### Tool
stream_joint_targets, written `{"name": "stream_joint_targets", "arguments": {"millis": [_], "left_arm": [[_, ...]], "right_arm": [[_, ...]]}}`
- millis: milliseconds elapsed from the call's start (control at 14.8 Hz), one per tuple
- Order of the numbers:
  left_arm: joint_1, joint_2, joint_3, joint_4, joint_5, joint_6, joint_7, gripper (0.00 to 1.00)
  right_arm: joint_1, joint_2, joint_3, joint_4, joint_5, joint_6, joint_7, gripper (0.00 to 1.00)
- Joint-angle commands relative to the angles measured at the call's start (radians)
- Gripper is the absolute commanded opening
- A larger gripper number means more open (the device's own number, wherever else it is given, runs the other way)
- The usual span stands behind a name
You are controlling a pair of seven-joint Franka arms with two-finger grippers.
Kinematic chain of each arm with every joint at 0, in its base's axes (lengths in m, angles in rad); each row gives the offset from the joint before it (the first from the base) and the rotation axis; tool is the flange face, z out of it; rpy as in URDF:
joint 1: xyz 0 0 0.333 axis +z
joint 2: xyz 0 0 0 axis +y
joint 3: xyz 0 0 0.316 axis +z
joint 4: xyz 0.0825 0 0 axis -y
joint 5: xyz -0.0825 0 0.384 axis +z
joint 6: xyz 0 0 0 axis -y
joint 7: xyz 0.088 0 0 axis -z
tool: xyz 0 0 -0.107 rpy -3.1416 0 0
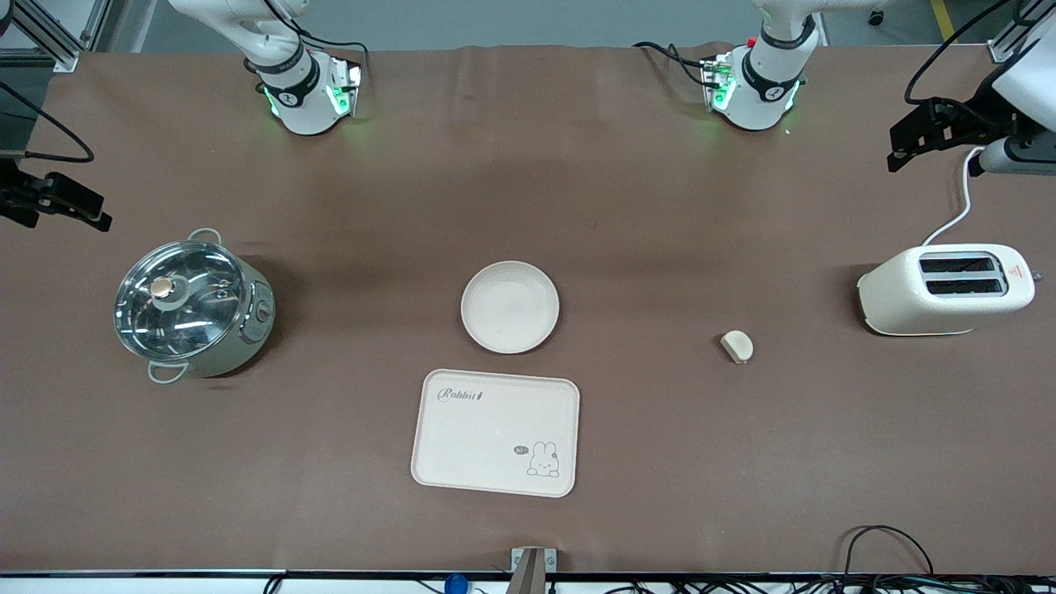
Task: Place bun in plate and plate on tray
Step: 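Reach the left gripper to the bun while the right gripper reaches the plate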
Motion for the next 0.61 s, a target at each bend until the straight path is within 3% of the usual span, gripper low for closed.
{"name": "stream_joint_targets", "arguments": {"millis": [0,339,542], "left_arm": [[0.0,0.016,0.004,0.022,-0.006,0.004,0.002,1.0],[-0.001,0.14,0.005,0.088,-0.014,0.004,0.005,1.0],[-0.012,0.212,-0.001,0.067,-0.005,0.092,-0.104,1.0]], "right_arm": [[-0.008,0.003,0.004,0.003,0.002,0.004,-0.008,1.0],[-0.007,0.005,0.004,0.005,0.006,0.007,-0.01,1.0],[-0.001,0.014,0.004,0.005,0.049,0.05,-0.01,1.0]]}}
